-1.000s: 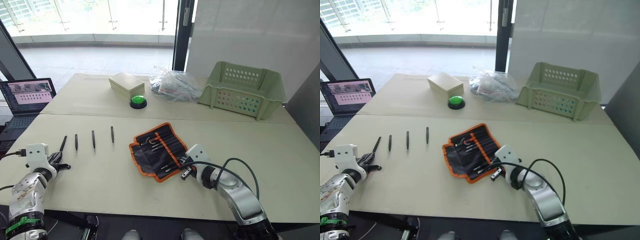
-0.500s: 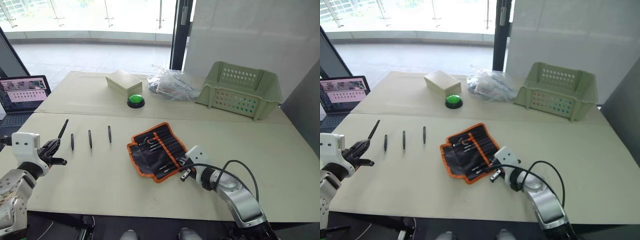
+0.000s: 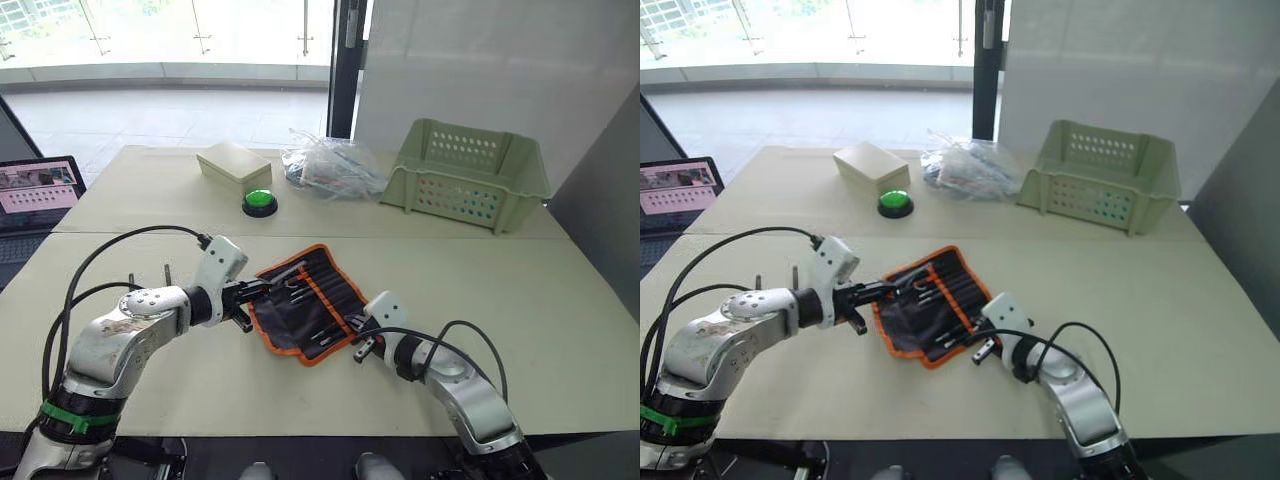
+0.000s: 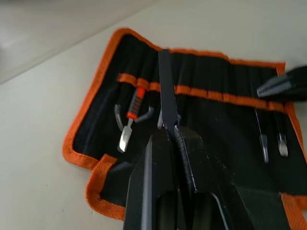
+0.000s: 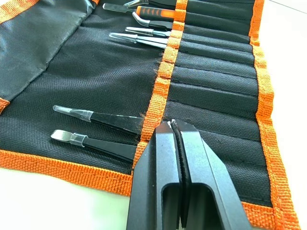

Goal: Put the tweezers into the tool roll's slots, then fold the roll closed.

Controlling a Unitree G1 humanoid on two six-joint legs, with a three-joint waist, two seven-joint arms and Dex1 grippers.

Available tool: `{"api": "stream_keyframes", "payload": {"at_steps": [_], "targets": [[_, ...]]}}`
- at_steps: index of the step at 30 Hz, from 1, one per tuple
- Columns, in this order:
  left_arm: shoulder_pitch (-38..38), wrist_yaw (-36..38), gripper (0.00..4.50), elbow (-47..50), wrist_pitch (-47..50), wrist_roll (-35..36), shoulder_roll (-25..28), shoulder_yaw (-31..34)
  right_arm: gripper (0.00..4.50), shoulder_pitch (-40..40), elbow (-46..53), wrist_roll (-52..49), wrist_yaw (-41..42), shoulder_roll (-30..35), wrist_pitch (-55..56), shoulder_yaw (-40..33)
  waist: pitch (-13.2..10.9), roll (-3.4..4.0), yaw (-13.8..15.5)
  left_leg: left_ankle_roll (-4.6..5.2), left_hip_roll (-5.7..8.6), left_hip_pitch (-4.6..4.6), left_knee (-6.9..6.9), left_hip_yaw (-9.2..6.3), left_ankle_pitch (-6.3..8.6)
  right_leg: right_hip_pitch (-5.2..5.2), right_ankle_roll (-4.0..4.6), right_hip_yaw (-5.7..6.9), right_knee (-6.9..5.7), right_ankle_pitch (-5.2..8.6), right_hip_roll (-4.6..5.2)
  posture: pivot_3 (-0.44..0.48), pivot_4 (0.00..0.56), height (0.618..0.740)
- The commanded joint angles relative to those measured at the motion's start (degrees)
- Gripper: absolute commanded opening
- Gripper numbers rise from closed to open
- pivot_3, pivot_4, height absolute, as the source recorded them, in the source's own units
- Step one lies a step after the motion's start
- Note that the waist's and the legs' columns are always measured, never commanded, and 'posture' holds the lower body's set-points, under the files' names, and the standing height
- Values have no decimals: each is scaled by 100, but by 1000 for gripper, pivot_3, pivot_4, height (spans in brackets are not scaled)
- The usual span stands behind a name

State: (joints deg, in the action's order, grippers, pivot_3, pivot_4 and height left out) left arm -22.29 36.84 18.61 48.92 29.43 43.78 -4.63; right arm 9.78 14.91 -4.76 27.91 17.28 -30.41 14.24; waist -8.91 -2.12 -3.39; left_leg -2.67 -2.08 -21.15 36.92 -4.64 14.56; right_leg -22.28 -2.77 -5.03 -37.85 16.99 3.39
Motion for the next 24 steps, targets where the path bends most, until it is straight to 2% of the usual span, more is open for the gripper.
{"api": "stream_keyframes", "payload": {"at_steps": [1,5,14,24], "targets": [[-194,482,47,-1,-98,-251,319,-277,0,-164,-320,108,-80,7,-139,110,-2,3,2,0,0,0,0,0,0,0,0,0,0,0,0,0,150,713],[-325,836,47,-181,-270,-458,492,-447,0,-209,-287,109,-169,-27,-131,100,-2,3,12,0,1,0,1,1,0,2,-1,0,2,1,1,0,150,713],[-847,1258,47,-675,-417,-961,265,-1022,0,-308,-174,105,-346,-89,-180,83,-3,4,37,0,1,-1,1,2,0,1,-2,-1,1,1,0,0,150,713],[-1154,1416,47,-1089,-586,-1388,-36,-1238,0,-355,-46,77,-433,-102,-244,90,-3,3,81,1,2,-3,2,2,-1,1,-2,-1,1,1,1,0,150,713]]}}
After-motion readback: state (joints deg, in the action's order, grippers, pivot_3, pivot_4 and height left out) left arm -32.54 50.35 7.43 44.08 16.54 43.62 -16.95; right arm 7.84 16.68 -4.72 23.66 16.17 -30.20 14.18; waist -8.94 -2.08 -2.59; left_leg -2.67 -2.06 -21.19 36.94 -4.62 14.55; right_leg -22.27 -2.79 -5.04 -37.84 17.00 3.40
